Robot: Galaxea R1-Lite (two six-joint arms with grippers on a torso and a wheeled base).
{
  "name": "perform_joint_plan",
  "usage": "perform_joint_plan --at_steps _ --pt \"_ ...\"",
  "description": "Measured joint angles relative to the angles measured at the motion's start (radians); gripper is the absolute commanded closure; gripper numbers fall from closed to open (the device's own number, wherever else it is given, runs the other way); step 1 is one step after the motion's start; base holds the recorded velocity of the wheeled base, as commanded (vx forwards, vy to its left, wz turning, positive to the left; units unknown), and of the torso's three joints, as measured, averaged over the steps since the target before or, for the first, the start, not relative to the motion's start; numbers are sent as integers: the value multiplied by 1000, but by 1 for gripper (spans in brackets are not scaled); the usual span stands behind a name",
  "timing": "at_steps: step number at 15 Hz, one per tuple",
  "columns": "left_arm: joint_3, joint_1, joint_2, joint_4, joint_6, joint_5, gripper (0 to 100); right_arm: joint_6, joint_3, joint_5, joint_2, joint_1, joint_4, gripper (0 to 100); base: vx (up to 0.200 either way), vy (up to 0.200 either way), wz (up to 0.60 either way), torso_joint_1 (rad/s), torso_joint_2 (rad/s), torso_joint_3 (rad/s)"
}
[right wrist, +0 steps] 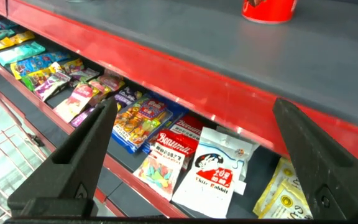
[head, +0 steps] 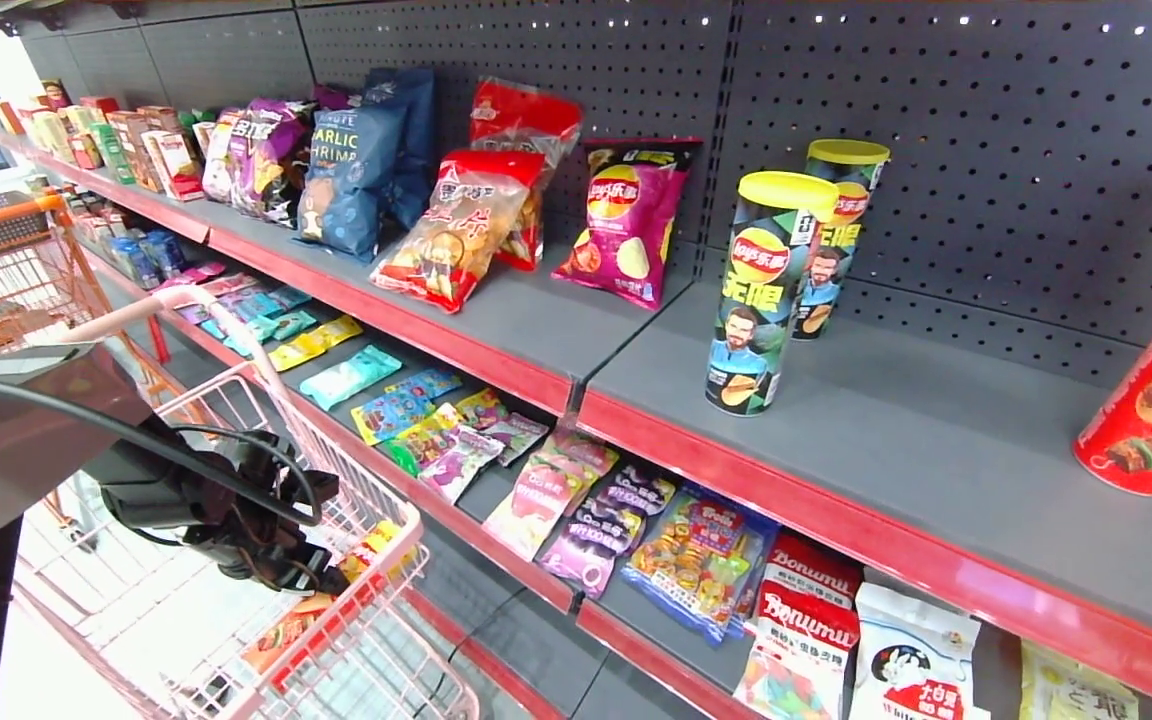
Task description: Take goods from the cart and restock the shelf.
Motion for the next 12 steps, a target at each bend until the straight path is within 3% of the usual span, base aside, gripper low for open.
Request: perform_joint_plan --at_steps 4,12 --pt "-8 -22 1 1 0 -29 0 0 0 0 0 0 0 0 0 0 0 -9 34 18" --pt "-47 -69 41 23 -9 -29 0 0 0 0 0 0 0 0 0 0 0 0 0 0"
